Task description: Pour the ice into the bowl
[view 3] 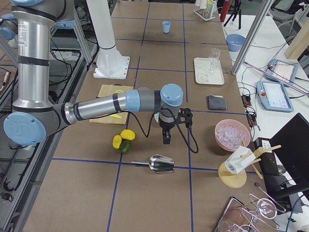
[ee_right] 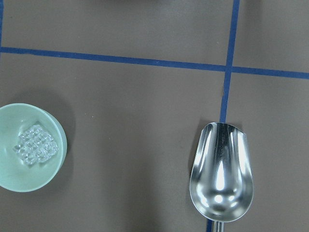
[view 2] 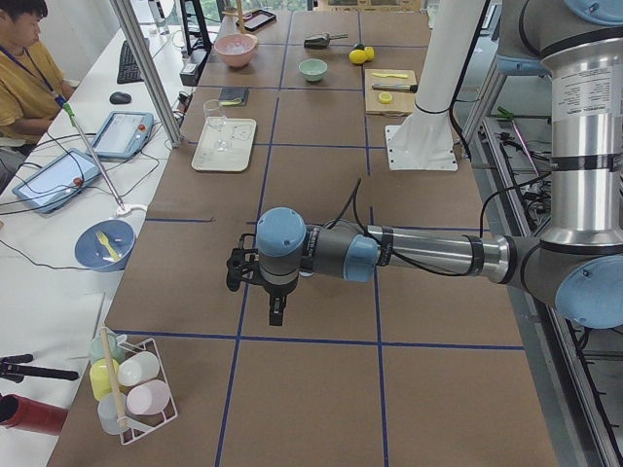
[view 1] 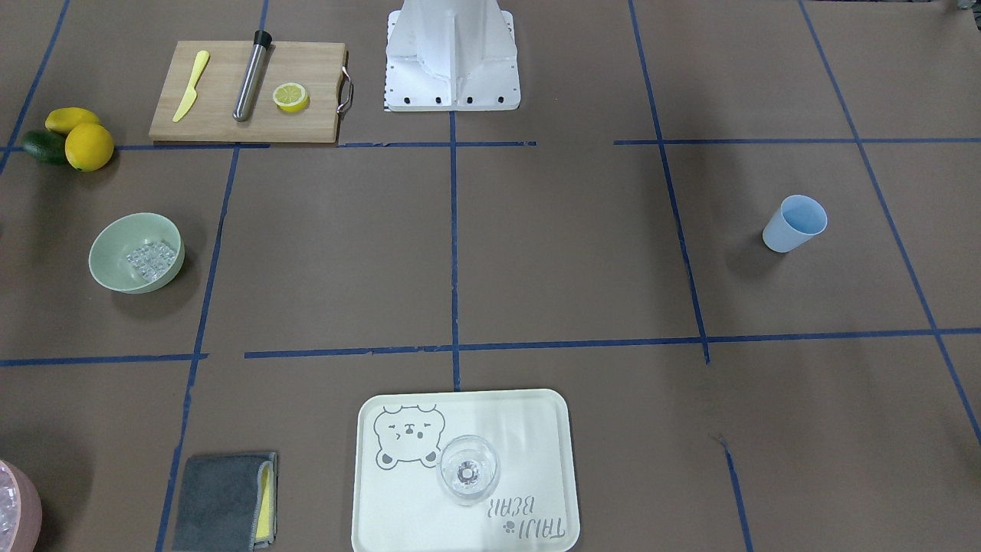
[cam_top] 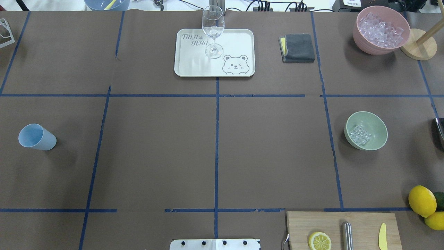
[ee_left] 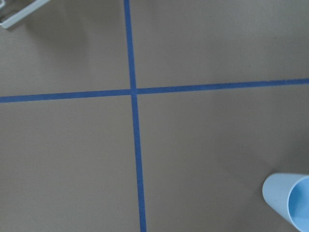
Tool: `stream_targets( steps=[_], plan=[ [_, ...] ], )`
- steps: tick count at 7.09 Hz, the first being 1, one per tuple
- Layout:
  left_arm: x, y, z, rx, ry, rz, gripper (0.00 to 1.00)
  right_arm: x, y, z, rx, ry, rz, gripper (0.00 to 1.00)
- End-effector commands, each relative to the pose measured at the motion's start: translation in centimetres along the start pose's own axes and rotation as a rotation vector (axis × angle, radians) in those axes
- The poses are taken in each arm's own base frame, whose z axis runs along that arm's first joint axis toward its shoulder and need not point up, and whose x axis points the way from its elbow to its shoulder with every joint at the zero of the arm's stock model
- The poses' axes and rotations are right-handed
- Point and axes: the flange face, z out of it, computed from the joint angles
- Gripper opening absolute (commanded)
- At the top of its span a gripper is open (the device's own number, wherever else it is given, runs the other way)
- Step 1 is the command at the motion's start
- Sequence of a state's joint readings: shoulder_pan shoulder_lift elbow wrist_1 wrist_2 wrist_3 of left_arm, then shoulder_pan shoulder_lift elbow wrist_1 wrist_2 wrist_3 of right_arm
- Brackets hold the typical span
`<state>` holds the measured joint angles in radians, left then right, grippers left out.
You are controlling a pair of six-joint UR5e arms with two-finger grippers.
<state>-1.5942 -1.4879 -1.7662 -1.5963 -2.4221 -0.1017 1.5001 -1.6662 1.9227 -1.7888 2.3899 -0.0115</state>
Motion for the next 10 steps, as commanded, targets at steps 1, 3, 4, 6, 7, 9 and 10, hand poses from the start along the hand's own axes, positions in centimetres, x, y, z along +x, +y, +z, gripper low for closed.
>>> stream_targets(
  steps=[1, 3, 4, 6, 7, 9, 10],
  plan=[
    [-1.1, -0.8, -1.5, -0.019, -0.015, 0.113, 1.00, 0.3, -0.4, 0.2, -0.002, 0.005, -0.003, 1.00],
    [-1.6, -0.9, -0.7, -0.034, -0.012, 0.116, 1.00, 0.4, -0.6, 0.2, -0.001, 0.008, -0.008, 1.00],
    [-2.0, -0.8, -0.4, -0.040, -0.009, 0.107, 1.00, 0.4, -0.8, 0.1, 0.014, 0.013, -0.024, 1.00],
    [-1.5, -0.9, -0.8, -0.029, 0.000, 0.120, 1.00, 0.8, -0.3, -0.2, 0.040, 0.014, -0.041, 1.00],
    [-1.5, -0.9, -0.8, -0.029, -0.002, 0.120, 1.00, 1.1, -0.4, 0.2, 0.034, 0.015, -0.025, 1.00],
    [-1.3, -1.1, -1.0, -0.025, -0.002, 0.123, 1.00, 1.2, -0.3, 0.3, 0.031, 0.015, -0.012, 1.00],
    [-1.0, -1.6, -1.1, -0.021, -0.005, 0.134, 1.00, 1.3, -0.2, 0.3, 0.030, 0.015, -0.011, 1.00]
  ],
)
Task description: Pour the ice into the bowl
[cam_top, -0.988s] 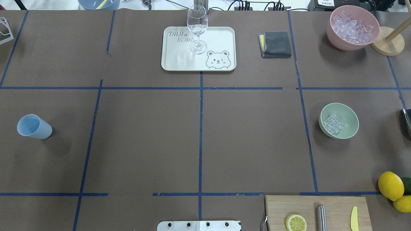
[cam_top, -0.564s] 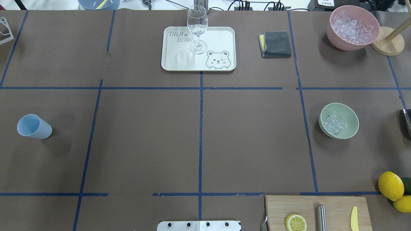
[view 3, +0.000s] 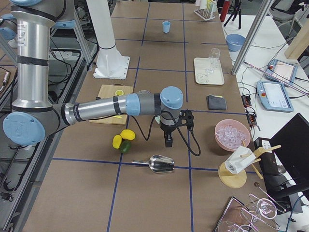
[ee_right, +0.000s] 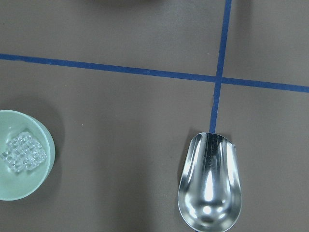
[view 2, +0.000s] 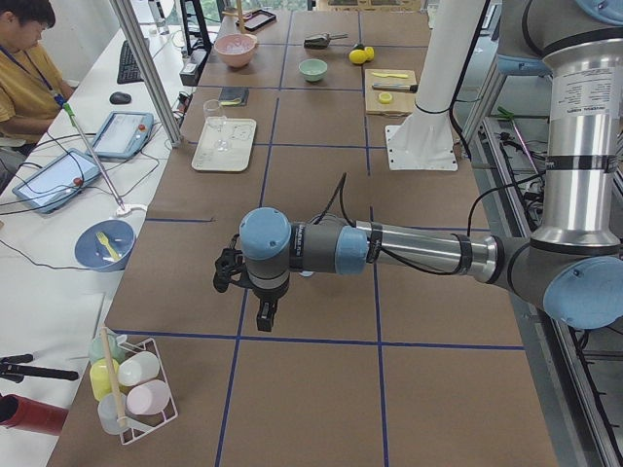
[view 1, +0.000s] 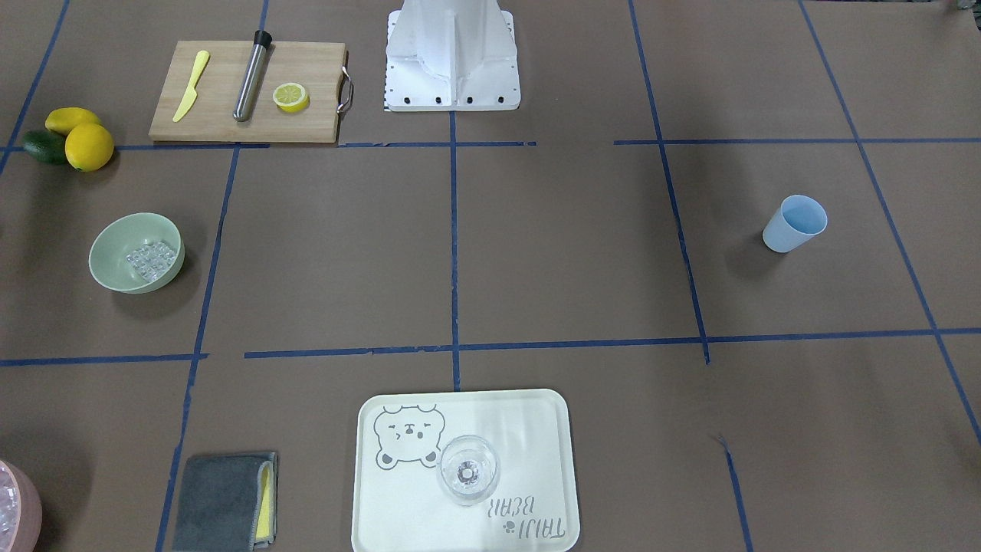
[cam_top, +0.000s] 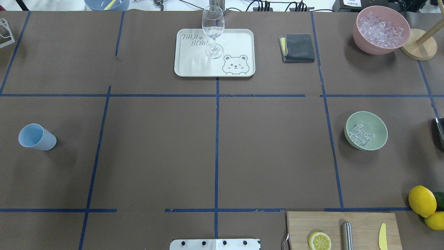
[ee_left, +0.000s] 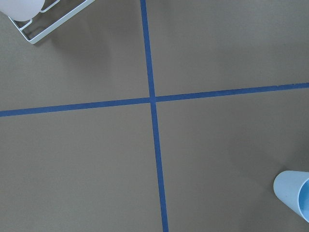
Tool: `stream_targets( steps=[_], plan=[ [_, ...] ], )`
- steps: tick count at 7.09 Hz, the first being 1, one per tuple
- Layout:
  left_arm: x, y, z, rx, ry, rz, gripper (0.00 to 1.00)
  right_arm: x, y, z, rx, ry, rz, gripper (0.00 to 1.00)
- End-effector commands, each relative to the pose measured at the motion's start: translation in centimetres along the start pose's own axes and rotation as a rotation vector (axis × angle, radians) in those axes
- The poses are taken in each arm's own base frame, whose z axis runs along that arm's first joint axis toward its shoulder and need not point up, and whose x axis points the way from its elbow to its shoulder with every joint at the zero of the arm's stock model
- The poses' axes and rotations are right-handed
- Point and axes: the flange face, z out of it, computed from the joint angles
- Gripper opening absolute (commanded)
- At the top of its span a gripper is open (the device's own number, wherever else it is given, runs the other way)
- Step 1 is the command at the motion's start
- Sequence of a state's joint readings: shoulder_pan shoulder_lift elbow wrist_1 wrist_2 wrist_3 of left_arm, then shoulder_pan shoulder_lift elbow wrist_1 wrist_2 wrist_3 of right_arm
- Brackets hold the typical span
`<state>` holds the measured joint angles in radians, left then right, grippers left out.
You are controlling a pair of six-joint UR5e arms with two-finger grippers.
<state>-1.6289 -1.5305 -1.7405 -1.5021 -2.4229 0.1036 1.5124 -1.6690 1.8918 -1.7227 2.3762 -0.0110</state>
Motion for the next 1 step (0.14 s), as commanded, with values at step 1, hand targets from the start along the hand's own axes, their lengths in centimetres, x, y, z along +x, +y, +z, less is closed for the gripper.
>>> stream_targets(
  steps=[1],
  plan=[
    [0.52, -1.27, -0.53, 0.013, -0.007, 0.023, 1.00, 0.02, 0.00, 0.01, 0.000, 0.000, 0.002, 1.00]
  ],
)
